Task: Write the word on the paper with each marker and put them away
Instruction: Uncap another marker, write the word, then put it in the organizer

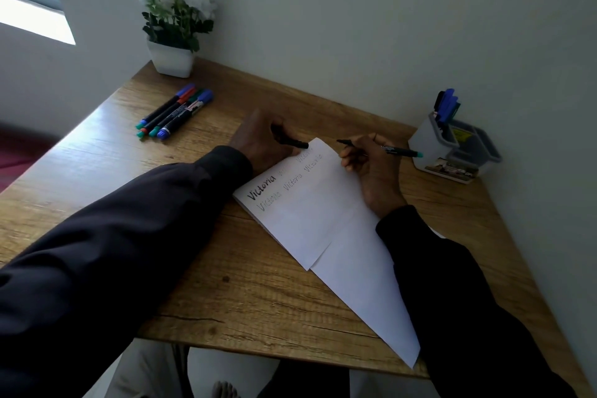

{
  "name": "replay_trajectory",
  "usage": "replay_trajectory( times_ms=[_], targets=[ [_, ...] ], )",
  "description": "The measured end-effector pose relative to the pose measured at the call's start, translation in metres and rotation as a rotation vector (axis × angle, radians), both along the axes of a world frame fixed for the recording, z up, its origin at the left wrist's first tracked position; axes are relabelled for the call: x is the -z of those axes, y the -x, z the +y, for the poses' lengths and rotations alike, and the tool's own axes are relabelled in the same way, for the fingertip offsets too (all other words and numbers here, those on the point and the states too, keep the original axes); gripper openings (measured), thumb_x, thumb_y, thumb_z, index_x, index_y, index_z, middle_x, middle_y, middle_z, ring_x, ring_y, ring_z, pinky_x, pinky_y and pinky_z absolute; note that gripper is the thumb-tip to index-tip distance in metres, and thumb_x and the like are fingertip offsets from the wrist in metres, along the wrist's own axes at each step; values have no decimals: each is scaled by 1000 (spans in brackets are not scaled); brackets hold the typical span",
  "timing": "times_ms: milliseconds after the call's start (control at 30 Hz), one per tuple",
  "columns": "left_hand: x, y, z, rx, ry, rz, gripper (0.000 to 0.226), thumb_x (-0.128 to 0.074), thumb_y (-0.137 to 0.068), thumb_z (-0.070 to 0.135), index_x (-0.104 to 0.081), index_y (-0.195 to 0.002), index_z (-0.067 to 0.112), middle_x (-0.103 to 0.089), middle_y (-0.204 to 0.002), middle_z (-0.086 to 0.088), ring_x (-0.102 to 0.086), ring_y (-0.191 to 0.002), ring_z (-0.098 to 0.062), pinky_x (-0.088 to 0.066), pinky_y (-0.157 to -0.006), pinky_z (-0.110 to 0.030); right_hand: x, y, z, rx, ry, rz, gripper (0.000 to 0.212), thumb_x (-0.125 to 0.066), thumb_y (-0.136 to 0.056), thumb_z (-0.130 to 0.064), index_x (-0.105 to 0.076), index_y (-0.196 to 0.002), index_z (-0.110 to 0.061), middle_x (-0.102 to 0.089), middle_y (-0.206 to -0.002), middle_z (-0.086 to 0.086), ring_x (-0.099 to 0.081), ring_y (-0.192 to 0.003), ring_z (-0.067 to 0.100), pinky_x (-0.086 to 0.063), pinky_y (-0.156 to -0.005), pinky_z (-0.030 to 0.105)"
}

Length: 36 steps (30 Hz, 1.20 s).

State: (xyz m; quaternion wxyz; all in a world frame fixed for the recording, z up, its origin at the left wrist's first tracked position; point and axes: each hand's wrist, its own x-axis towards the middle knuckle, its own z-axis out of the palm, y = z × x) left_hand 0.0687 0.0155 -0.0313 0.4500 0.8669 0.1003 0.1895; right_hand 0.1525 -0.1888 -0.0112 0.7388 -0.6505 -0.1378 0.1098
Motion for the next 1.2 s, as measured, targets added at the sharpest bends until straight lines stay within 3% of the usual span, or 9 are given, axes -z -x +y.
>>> replay_trajectory(
  times_ms=[200, 333, 467, 667, 800, 900, 1200],
  targets=[
    [-3, 5, -1, 11, 44, -49, 15, -86, -73, 16, -77, -84, 11, -73, -80, 5, -68, -73, -3, -52, -60, -14, -7, -3, -1, -36, -143, 122, 16, -56, -96, -1, -62, -81, -3, -67, -60, 10, -60, -48, 16, -46, -44, 21],
    [-6, 8, -1, 19, 89, -88, 18, -86, -72, 24, -77, -83, 13, -72, -77, 6, -67, -68, -2, -51, -58, -14, -21, -9, -8, -79, -205, 235, 12, -55, -97, -5, -61, -87, -4, -66, -63, 8, -59, -50, 11, -46, -45, 16],
    [-8, 8, -1, 10, 103, -99, 14, -83, -75, 13, -76, -87, 16, -68, -76, 11, -63, -65, 4, -48, -59, -10, -29, -13, -19, -122, -252, 284, 14, -54, -98, -5, -61, -86, -3, -66, -65, 9, -61, -52, 11, -48, -47, 15],
    [-7, 9, 0, 77, 52, -57, 12, -82, -78, 11, -76, -88, 12, -69, -78, 11, -64, -67, 7, -46, -58, -9, -9, -4, -34, -4, 126, -108, 15, -66, -98, -12, -73, -106, -2, -75, -89, 15, -72, -77, 22, -60, -68, 28],
    [-1, 4, 2, 90, -6, -20, 18, -87, -73, 18, -76, -84, 10, -74, -81, 0, -70, -78, -12, -59, -69, -31, 9, 3, -41, 29, 262, -242, 18, -63, -100, -15, -71, -112, -3, -76, -91, 10, -73, -85, 22, -61, -75, 32],
    [1, 2, 2, 75, -27, -17, 20, -88, -71, 21, -75, -82, 9, -73, -81, -1, -70, -78, -16, -60, -73, -38, 19, 5, -46, 19, 276, -257, 16, -64, -99, -13, -70, -112, -6, -76, -95, 10, -72, -85, 21, -59, -76, 32],
    [0, 0, -2, 39, -31, -33, 23, -88, -72, 24, -74, -80, 8, -70, -77, 0, -63, -71, -11, -46, -60, -19, 23, 1, -52, -48, 254, -315, 17, -66, -97, -8, -71, -112, -12, -71, -96, 16, -67, -83, 26, -58, -81, 39]
  ],
)
